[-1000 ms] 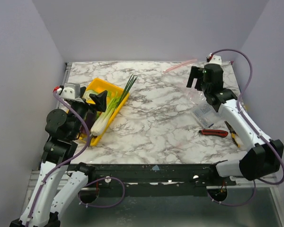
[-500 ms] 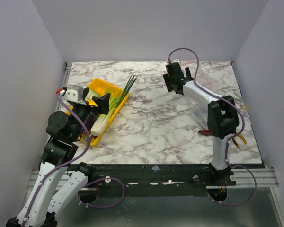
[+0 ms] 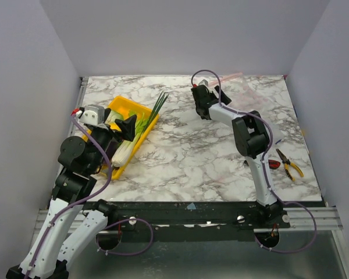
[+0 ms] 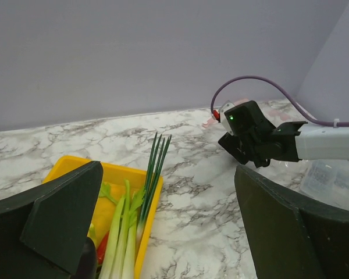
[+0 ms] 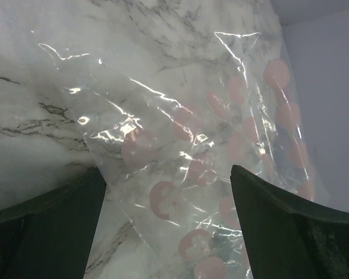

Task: Place the food in the zip-top bag and seal the zipper
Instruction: Pick up the zipper food storage bag at the center of the board.

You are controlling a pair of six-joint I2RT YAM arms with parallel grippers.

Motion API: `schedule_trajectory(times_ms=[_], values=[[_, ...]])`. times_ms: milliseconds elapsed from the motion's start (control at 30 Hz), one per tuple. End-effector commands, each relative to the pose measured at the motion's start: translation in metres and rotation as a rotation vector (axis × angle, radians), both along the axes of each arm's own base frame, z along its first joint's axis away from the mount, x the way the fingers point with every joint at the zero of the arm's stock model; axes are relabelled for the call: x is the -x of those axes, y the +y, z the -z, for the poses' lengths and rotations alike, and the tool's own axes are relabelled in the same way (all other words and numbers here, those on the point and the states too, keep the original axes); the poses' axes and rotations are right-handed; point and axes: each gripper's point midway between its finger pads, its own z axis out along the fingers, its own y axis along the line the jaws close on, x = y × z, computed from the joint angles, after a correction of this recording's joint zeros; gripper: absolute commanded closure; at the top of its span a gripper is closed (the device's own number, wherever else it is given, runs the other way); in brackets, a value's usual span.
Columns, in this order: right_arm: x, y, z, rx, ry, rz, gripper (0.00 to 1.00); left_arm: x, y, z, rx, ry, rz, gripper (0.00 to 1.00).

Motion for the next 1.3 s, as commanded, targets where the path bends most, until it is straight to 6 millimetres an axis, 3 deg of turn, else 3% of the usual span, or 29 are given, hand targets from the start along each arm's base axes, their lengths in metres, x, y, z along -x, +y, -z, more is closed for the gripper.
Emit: schedule_trajectory(times_ms=[0, 233, 400, 500, 633, 700, 900, 1267], values=[[-0.015, 0.001, 0.005, 0.068, -0.033, 0.017, 0.12, -0.003, 0.002, -0.001, -0.019, -0.020, -0.017, 0.01], [-0.023, 0.004, 0.019, 0.071, -0.038, 0.016, 0.34, -0.007, 0.002, 0.002, -0.026, -0.013, -0.026, 0.02], [-0.022, 0.006, 0.028, 0.063, -0.019, 0.004, 0.69, -0.011, 0.004, 0.007, -0.035, -0.001, -0.045, 0.02], [-0.018, 0.011, 0.022, 0.063, -0.028, 0.005, 0.88, -0.013, 0.002, 0.009, -0.036, 0.004, -0.040, 0.01], [-0.010, 0.035, 0.002, 0.031, -0.052, -0.046, 0.99, -0.016, -0.002, 0.013, -0.035, 0.024, -0.025, 0.01], [-0.002, 0.049, -0.009, 0.009, -0.060, -0.073, 0.99, -0.018, -0.005, 0.016, -0.037, 0.040, -0.018, 0.02], [0.039, 0.090, -0.040, -0.220, -0.047, -0.160, 1.00, -0.024, -0.014, 0.024, -0.034, 0.086, 0.018, 0.02], [0.172, 0.158, -0.066, -0.926, 0.143, -0.512, 0.99, -0.030, -0.034, 0.037, -0.005, 0.159, 0.100, 0.01]])
